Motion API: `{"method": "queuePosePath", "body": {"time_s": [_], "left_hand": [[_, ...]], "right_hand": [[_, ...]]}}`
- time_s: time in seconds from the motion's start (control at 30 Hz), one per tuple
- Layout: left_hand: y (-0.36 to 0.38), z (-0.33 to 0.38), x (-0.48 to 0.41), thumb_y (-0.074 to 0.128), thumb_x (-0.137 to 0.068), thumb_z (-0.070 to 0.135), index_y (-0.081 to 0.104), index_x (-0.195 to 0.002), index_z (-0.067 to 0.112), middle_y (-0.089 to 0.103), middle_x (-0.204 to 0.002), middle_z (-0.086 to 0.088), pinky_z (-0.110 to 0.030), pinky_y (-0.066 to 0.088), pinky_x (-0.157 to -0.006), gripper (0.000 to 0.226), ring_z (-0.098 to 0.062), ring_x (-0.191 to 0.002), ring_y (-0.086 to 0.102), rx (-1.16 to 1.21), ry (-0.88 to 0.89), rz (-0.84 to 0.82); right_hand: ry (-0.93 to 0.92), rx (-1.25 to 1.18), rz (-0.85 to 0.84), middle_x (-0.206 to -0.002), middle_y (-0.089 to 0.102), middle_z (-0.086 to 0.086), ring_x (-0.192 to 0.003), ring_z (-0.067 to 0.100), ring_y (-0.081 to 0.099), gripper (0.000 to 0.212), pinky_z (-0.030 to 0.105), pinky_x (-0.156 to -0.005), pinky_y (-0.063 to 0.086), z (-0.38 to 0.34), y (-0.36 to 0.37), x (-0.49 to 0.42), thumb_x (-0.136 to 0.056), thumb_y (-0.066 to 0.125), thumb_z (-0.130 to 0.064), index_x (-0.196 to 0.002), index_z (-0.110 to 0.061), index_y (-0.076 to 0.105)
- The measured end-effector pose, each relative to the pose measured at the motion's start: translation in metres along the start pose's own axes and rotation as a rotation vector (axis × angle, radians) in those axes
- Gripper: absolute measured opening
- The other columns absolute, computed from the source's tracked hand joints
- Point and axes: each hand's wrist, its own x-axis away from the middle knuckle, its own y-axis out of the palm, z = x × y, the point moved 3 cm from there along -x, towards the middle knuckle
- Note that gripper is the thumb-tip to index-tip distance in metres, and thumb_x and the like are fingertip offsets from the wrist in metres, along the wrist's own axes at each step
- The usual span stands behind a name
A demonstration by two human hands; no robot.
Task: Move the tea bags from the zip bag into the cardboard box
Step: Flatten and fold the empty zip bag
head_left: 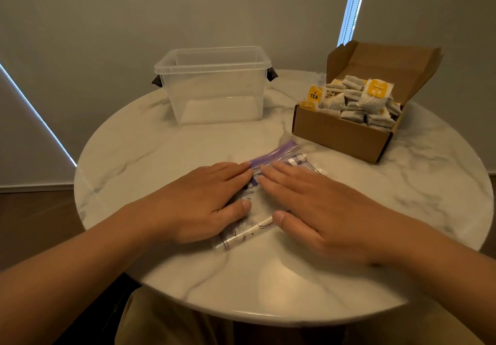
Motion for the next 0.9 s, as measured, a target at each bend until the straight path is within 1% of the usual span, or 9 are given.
{"method": "queuePosePath", "body": {"time_s": [0.1, 0.2, 0.33, 0.43, 0.53, 0.67, 0.73, 0.8, 0.9], "left_hand": [[-0.002, 0.007, 0.009, -0.006, -0.084, 0.067, 0.007, -0.159, 0.03, 0.008, -0.164, 0.014, -0.021, 0.014, -0.116, 0.085, -0.001, -0.145, 0.007, -0.052, 0.0, 0.047], [0.0, 0.007, 0.017, -0.006, -0.089, 0.063, 0.007, -0.159, 0.029, 0.012, -0.162, 0.011, -0.022, 0.018, -0.115, 0.079, -0.004, -0.144, 0.011, -0.122, 0.009, 0.072], [0.009, 0.006, 0.017, -0.009, -0.092, 0.064, -0.024, -0.153, 0.03, -0.03, -0.16, 0.014, -0.026, -0.009, -0.122, 0.071, 0.0, -0.144, -0.029, -0.122, -0.003, -0.043], [0.012, 0.004, 0.016, -0.007, -0.089, 0.063, -0.035, -0.145, 0.033, -0.043, -0.151, 0.019, -0.023, -0.017, -0.118, 0.07, 0.006, -0.135, -0.04, -0.074, -0.005, -0.119], [0.014, 0.002, 0.015, -0.012, -0.086, 0.066, -0.036, -0.145, 0.033, -0.042, -0.152, 0.018, -0.021, -0.019, -0.116, 0.071, 0.006, -0.135, -0.04, -0.087, 0.006, -0.116], [0.015, 0.003, 0.015, -0.01, -0.088, 0.065, -0.034, -0.146, 0.032, -0.041, -0.152, 0.019, -0.023, -0.017, -0.118, 0.071, 0.006, -0.136, -0.038, -0.076, -0.003, -0.124], [0.015, 0.003, 0.015, -0.013, -0.086, 0.068, -0.034, -0.146, 0.033, -0.041, -0.153, 0.019, -0.025, -0.015, -0.12, 0.073, 0.006, -0.137, -0.037, -0.069, 0.005, -0.114], [0.015, 0.003, 0.016, -0.014, -0.085, 0.069, -0.033, -0.147, 0.032, -0.041, -0.152, 0.019, -0.026, -0.013, -0.121, 0.074, 0.006, -0.137, -0.037, -0.06, 0.001, -0.114], [0.013, 0.006, 0.016, -0.008, -0.088, 0.065, -0.032, -0.147, 0.031, -0.041, -0.152, 0.018, -0.025, -0.014, -0.12, 0.072, 0.007, -0.136, -0.038, -0.048, -0.028, -0.14]], "right_hand": [[0.037, -0.051, -0.147, -0.155, -0.028, -0.019, -0.138, -0.004, -0.033, 0.067, 0.027, -0.119, -0.013, 0.005, 0.007, 0.008, -0.092, 0.0, -0.062, -0.15, -0.034, -0.02], [0.025, -0.111, -0.189, -0.154, -0.027, -0.025, -0.135, -0.009, -0.033, 0.067, 0.025, -0.118, -0.014, 0.011, 0.005, 0.008, -0.089, 0.0, -0.06, -0.15, -0.039, -0.016], [-0.004, -0.119, -0.213, -0.154, -0.026, -0.026, -0.135, -0.01, -0.033, 0.066, 0.024, -0.117, -0.016, 0.016, 0.006, 0.007, -0.089, 0.002, -0.059, -0.15, -0.039, -0.015], [-0.014, -0.106, -0.23, -0.153, -0.026, -0.025, -0.134, -0.01, -0.034, 0.066, 0.018, -0.113, -0.02, 0.018, 0.005, 0.005, -0.09, 0.004, -0.059, -0.149, -0.039, -0.016], [0.025, -0.188, -0.197, -0.158, -0.012, -0.024, -0.14, -0.01, -0.021, 0.063, 0.01, -0.11, -0.016, 0.018, 0.0, 0.003, -0.095, 0.013, -0.055, -0.153, -0.037, -0.002], [0.014, -0.17, 0.079, -0.158, 0.027, -0.002, -0.137, 0.0, 0.01, 0.05, 0.001, -0.101, 0.002, 0.009, -0.021, -0.012, -0.103, 0.03, -0.037, -0.148, -0.017, 0.035], [0.001, -0.115, 0.084, -0.161, 0.016, -0.002, -0.144, 0.004, 0.001, 0.055, 0.007, -0.107, -0.002, 0.009, -0.022, -0.028, -0.103, 0.027, -0.039, -0.153, -0.015, 0.022], [0.007, -0.052, 0.007, -0.163, -0.003, -0.005, -0.147, 0.007, -0.011, 0.064, 0.022, -0.118, -0.007, 0.015, -0.012, -0.043, -0.102, 0.019, -0.049, -0.156, -0.019, 0.003], [0.022, 0.008, -0.095, -0.162, -0.014, -0.006, -0.146, 0.008, -0.019, 0.068, 0.031, -0.121, -0.007, 0.026, 0.005, -0.053, -0.099, 0.011, -0.056, -0.154, -0.022, -0.009]]}}
